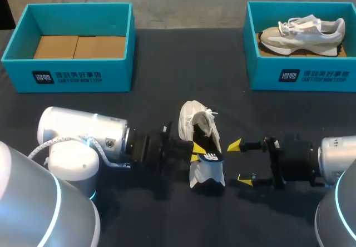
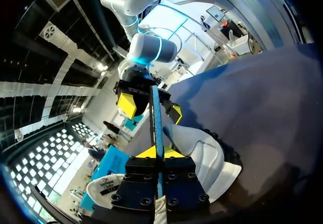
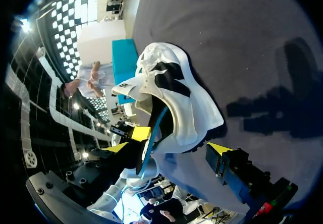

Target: Take the shoe out of the shoebox, open the shoe tongue, remove and reinsert the insole, then place the shoe into the shoebox

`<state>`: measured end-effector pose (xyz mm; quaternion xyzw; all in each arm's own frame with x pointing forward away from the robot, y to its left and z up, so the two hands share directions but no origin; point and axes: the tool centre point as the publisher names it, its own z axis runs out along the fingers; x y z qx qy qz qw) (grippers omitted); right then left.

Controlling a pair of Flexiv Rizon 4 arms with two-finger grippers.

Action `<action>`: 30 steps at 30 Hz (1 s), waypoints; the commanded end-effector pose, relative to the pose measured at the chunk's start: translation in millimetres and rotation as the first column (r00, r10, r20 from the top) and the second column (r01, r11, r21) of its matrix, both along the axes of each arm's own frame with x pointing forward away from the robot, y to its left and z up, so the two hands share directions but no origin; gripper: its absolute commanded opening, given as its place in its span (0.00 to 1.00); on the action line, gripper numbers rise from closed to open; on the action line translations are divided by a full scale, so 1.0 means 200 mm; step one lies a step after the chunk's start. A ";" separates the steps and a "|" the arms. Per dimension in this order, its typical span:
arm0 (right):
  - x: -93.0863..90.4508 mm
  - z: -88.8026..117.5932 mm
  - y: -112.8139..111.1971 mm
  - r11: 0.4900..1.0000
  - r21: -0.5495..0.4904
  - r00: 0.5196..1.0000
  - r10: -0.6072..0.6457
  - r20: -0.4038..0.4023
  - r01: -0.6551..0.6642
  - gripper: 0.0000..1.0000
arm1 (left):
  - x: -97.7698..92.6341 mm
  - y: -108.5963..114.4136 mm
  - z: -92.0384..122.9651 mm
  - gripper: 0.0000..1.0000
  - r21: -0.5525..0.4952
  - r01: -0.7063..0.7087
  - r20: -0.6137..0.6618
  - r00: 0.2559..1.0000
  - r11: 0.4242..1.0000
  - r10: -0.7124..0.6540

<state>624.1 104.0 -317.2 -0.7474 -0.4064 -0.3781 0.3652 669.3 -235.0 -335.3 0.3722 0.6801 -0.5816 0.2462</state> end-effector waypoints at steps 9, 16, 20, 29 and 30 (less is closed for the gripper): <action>0.00 0.01 0.00 1.000 -0.004 1.000 -0.001 -0.002 0.001 1.00 | 0.12 -0.03 -0.09 0.00 0.022 -0.016 0.019 1.000 1.000 0.015; 0.00 0.01 0.00 1.000 -0.004 1.000 -0.001 -0.002 0.001 1.00 | 0.17 -0.02 -0.15 0.00 0.050 -0.039 0.027 0.999 0.998 0.038; 0.00 0.01 0.00 1.000 -0.004 1.000 -0.001 -0.002 0.001 1.00 | 0.16 -0.02 -0.14 0.00 0.049 -0.037 0.027 0.999 0.998 0.036; 0.00 0.01 0.00 1.000 -0.004 1.000 -0.001 -0.002 0.001 1.00 | 0.09 0.00 -0.06 0.30 0.017 -0.034 0.030 0.999 0.999 0.034; 0.00 0.01 0.00 1.000 -0.004 1.000 -0.001 -0.002 0.001 1.00 | 0.08 0.00 -0.05 0.31 0.014 -0.035 0.029 0.999 0.999 0.034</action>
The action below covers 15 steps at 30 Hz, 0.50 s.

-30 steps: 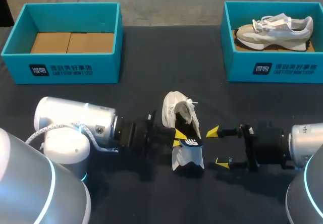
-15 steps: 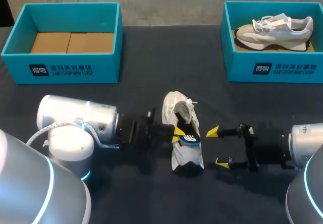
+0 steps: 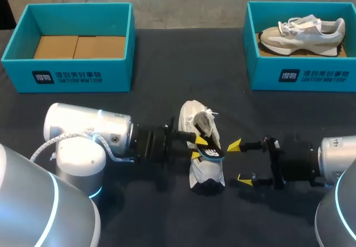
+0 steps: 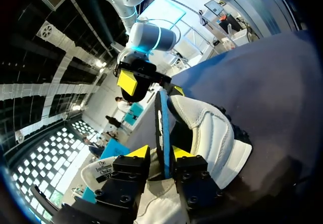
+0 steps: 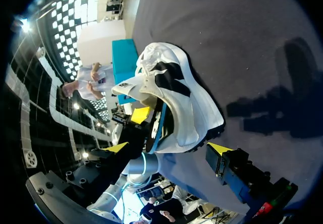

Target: Take the shoe out of the shoebox, open the shoe tongue, remove and reinsert the insole, then place the shoe into the shoebox

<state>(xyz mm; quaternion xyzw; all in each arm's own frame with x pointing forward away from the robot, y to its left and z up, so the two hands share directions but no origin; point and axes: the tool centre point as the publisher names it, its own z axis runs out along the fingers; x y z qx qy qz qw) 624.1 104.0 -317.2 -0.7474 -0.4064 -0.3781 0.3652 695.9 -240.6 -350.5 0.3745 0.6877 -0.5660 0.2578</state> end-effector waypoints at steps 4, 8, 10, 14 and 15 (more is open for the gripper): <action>0.00 0.01 0.00 1.000 -0.004 1.000 -0.001 -0.002 0.001 1.00 | -0.08 0.05 0.07 0.32 -0.024 -0.006 -0.002 1.000 1.000 0.006; 0.00 0.01 0.00 1.000 -0.004 1.000 -0.001 -0.002 0.001 1.00 | -0.11 0.07 0.09 0.32 -0.032 -0.010 -0.005 1.000 0.999 0.010; 0.00 0.01 0.00 1.000 -0.004 1.000 -0.001 -0.002 0.001 1.00 | -0.12 0.07 0.09 0.31 -0.032 -0.009 -0.007 1.000 0.999 0.008; 0.00 0.01 0.00 1.000 -0.004 1.000 -0.001 -0.002 0.001 1.00 | -0.13 0.07 0.09 0.28 -0.032 -0.007 -0.009 1.000 0.999 0.007; 0.00 0.01 0.00 1.000 -0.004 1.000 -0.001 -0.002 0.001 1.00 | -0.13 0.05 0.08 0.27 -0.028 -0.002 -0.011 1.000 1.000 0.002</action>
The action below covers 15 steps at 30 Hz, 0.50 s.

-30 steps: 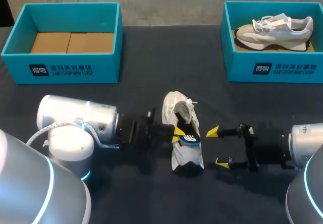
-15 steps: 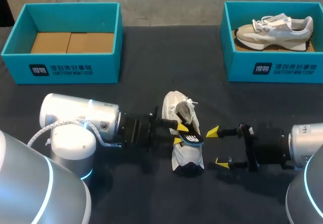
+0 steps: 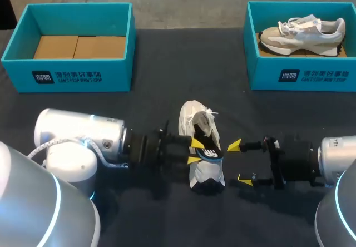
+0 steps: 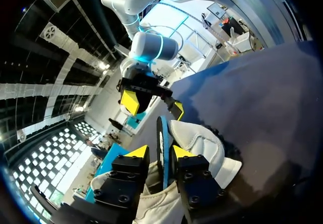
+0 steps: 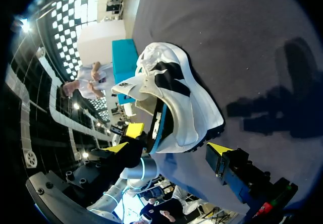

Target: Take the shoe out of the shoebox, open the shoe tongue, remove and reinsert the insole, then place the shoe into the shoebox

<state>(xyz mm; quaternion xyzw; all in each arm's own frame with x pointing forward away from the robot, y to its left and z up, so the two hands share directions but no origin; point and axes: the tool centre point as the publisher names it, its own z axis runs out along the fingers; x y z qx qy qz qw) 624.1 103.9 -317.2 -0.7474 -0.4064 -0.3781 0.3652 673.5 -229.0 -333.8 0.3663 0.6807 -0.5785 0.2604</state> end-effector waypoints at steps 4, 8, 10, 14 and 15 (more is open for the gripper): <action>0.00 0.01 0.00 1.000 -0.004 1.000 -0.001 -0.002 0.001 1.00 | -0.02 -0.04 -0.01 0.25 0.009 0.011 0.001 1.000 1.000 -0.011; 0.00 0.01 0.00 1.000 -0.004 1.000 -0.001 -0.002 0.001 1.00 | -0.01 -0.06 -0.02 0.25 0.016 0.020 0.000 1.000 1.000 -0.020; 0.00 0.01 0.00 1.000 -0.004 1.000 -0.001 -0.002 0.001 1.00 | -0.01 -0.06 -0.02 0.24 0.017 0.021 0.002 1.000 1.000 -0.021; 0.00 0.01 0.00 1.000 -0.004 1.000 -0.001 -0.002 0.001 1.00 | -0.01 -0.08 -0.01 0.24 0.016 0.020 0.008 1.000 1.000 -0.020; 0.00 0.01 0.00 1.000 -0.004 1.000 -0.001 -0.002 0.001 1.00 | -0.01 -0.08 -0.01 0.21 0.015 0.019 0.009 1.000 1.000 -0.020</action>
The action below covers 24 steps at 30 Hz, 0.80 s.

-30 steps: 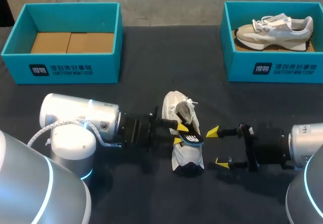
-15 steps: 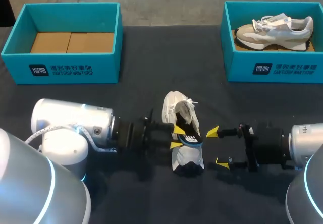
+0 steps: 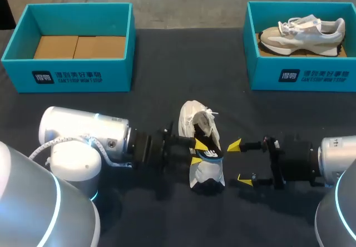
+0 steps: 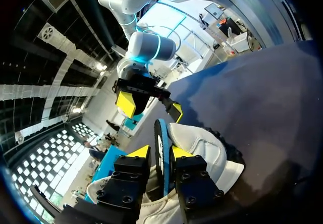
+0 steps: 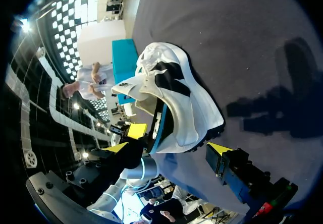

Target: Take the shoe out of the shoebox, open the shoe tongue, remove and reinsert the insole, then place the shoe into the shoebox

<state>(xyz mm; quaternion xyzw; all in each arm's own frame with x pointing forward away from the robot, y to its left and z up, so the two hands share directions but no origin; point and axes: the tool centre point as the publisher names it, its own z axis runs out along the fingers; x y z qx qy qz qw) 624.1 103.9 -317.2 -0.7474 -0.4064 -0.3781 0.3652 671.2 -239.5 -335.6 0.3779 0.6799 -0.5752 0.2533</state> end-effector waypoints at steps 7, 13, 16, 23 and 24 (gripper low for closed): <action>0.00 0.01 0.00 1.000 -0.004 1.000 -0.001 -0.002 0.001 1.00 | 0.00 -0.01 -0.02 0.00 0.001 0.004 0.002 1.000 1.000 -0.004; 0.00 0.01 0.00 1.000 -0.004 1.000 -0.001 -0.002 0.001 1.00 | 0.04 0.02 -0.10 0.00 0.027 -0.008 0.004 1.000 1.000 0.008; 0.00 0.01 0.00 1.000 -0.004 1.000 -0.001 -0.002 0.001 1.00 | 0.07 0.03 -0.12 0.00 0.030 -0.013 0.008 1.000 0.999 0.013; 0.00 0.01 0.00 1.000 -0.004 1.000 -0.001 -0.002 0.001 1.00 | 0.13 0.02 -0.17 0.00 0.063 -0.045 0.041 0.998 0.997 0.042; 0.00 0.01 0.00 1.000 -0.004 1.000 -0.001 -0.002 0.001 1.00 | 0.13 0.02 -0.17 0.00 0.064 -0.046 0.040 0.998 0.997 0.044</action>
